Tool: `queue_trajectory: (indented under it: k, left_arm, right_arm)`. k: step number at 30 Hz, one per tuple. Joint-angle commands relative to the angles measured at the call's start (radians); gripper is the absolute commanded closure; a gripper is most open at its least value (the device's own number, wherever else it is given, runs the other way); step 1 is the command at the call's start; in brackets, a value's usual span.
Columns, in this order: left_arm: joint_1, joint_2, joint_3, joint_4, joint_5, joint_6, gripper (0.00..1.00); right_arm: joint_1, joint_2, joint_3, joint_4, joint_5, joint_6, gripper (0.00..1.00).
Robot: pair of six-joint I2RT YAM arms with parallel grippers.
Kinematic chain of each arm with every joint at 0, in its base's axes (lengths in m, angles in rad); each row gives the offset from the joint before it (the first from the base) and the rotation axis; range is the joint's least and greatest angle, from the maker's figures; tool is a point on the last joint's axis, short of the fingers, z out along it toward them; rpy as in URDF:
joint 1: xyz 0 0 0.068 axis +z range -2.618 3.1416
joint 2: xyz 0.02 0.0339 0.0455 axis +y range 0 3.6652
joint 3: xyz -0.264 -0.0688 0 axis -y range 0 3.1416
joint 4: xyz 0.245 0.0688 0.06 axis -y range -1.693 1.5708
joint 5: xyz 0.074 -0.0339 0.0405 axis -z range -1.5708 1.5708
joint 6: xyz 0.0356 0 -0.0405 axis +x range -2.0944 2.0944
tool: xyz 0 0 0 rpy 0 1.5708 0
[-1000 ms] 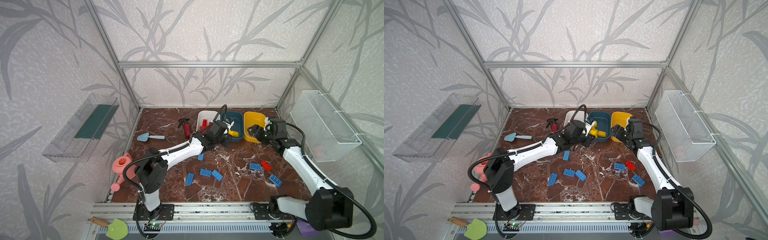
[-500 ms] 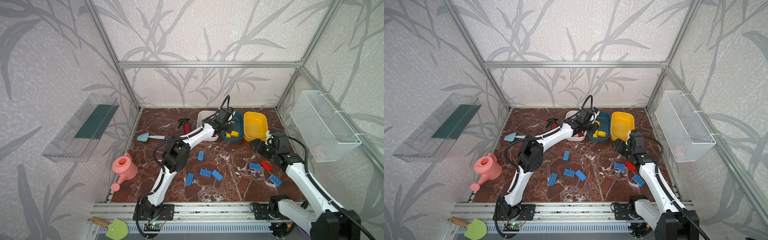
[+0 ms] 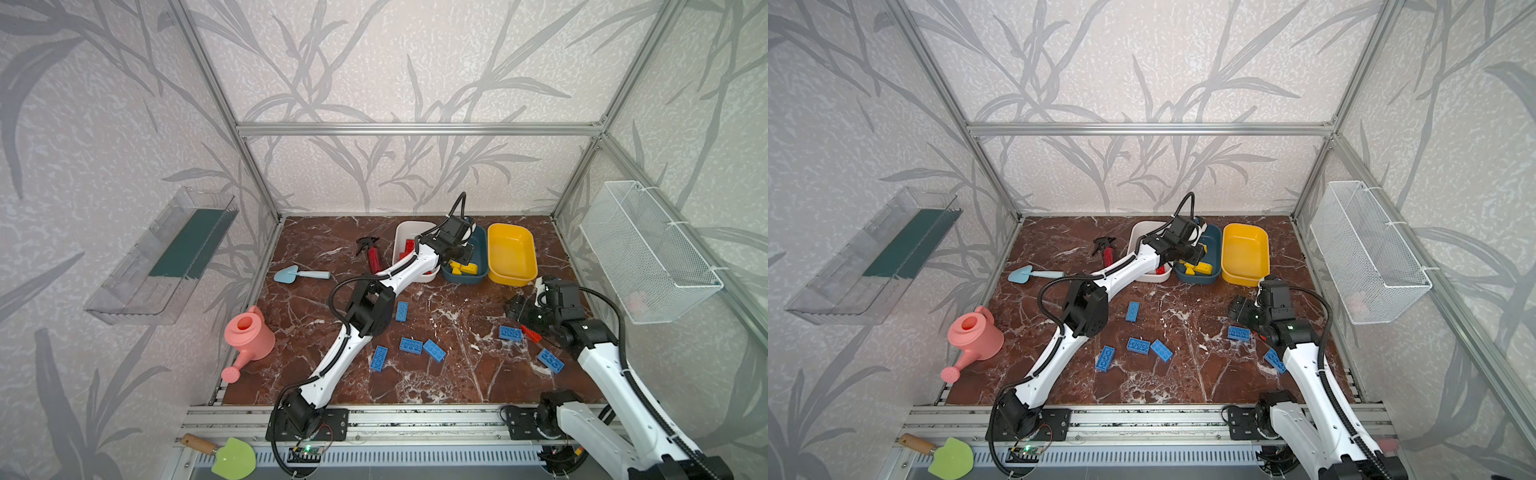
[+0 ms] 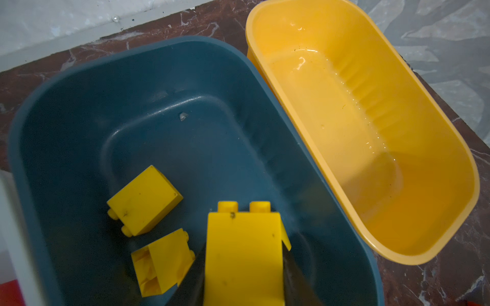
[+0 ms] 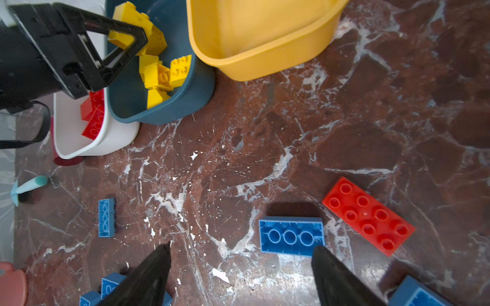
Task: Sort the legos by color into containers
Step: 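Carry yellow brick with left gripper over teal bin while right gripper descends toward bricks, then open left gripper to drop yellow brick into teal bin, then close right gripper on red 2x4 brick while left gripper withdraws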
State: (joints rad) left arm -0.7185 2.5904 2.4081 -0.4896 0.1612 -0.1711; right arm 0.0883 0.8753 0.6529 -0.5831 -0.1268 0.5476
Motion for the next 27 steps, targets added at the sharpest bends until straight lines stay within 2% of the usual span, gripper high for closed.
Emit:
queue_trajectory:
  k: [1,4,7,13,18,21,27]
  left_arm:
    - [0.005,-0.008,0.041,-0.051,-0.015,-0.001,0.47]
    - [0.005,-0.039,0.033,-0.07,-0.032,0.004,0.34]
    - [0.005,-0.121,-0.045,-0.041,-0.058,-0.001,0.29]
    - [-0.005,-0.452,-0.508,0.229,-0.097,-0.068,0.25]
    - [-0.031,-0.702,-0.866,0.407,-0.152,-0.143,0.25]
    - [-0.051,-0.818,-1.058,0.525,-0.156,-0.206,0.25]
    - [-0.124,-0.95,-1.264,0.589,-0.215,-0.198,0.25]
  right_arm:
    - [0.005,-0.009,0.003,-0.076,0.083,-0.002,0.13]
    - [0.005,-0.002,0.005,-0.092,0.111,0.007,0.11]
    - [0.004,0.038,0.006,-0.106,0.133,0.027,0.1]
    - [0.004,0.131,0.029,-0.152,0.247,0.072,0.06]
    - [0.003,0.175,0.025,-0.15,0.262,0.125,0.0]
    - [-0.007,0.208,0.022,-0.14,0.264,0.146,0.01]
    - [-0.069,0.291,0.024,-0.127,0.209,0.212,0.01]
